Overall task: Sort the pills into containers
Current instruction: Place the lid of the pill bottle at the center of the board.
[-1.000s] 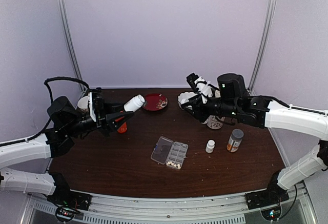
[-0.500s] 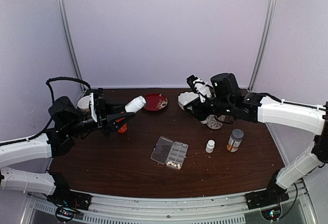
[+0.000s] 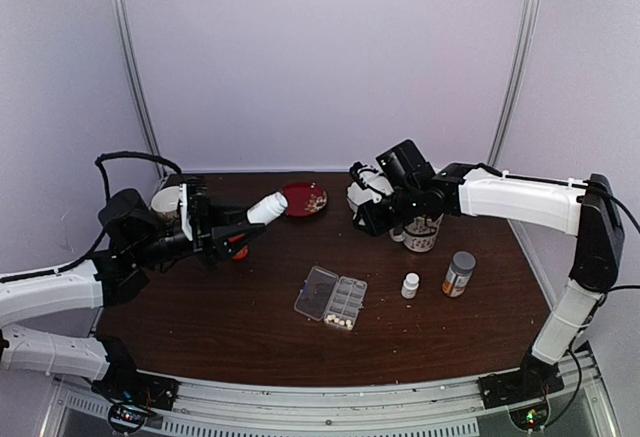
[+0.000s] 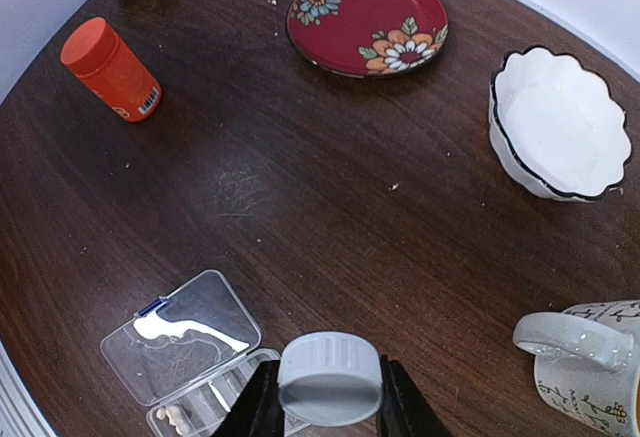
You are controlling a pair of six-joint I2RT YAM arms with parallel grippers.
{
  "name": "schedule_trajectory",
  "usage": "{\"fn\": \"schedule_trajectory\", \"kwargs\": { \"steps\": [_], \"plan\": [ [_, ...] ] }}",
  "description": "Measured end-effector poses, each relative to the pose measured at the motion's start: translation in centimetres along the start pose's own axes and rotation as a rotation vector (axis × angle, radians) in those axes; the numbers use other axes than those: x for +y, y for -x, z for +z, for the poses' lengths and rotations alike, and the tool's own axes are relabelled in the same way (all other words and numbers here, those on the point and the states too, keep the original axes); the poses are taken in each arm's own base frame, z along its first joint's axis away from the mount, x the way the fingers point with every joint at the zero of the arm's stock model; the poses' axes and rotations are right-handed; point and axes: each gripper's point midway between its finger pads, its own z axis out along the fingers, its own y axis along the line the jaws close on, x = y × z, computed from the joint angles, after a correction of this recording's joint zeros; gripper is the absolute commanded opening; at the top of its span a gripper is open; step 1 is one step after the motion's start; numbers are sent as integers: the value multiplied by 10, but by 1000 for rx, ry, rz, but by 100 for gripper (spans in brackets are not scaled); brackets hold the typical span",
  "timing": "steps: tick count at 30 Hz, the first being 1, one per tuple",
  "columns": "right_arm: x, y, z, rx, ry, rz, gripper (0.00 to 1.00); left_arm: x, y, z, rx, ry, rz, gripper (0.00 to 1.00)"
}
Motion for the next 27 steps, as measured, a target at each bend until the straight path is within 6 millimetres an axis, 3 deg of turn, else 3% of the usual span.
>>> {"fn": "schedule_trajectory", "kwargs": {
  "steps": [10,19,27],
  "plan": [
    [-9,-25,24,154,-32,29,4,-2,-20,1,37,-6,-24,1],
    [-13,-33,43,266,-55,32,8,-3,-39,6,80,-16,-52,2],
    [-25,-79,57,459,-108,22,13,-6,-66,11,149,-33,-98,1]
  ]
}}
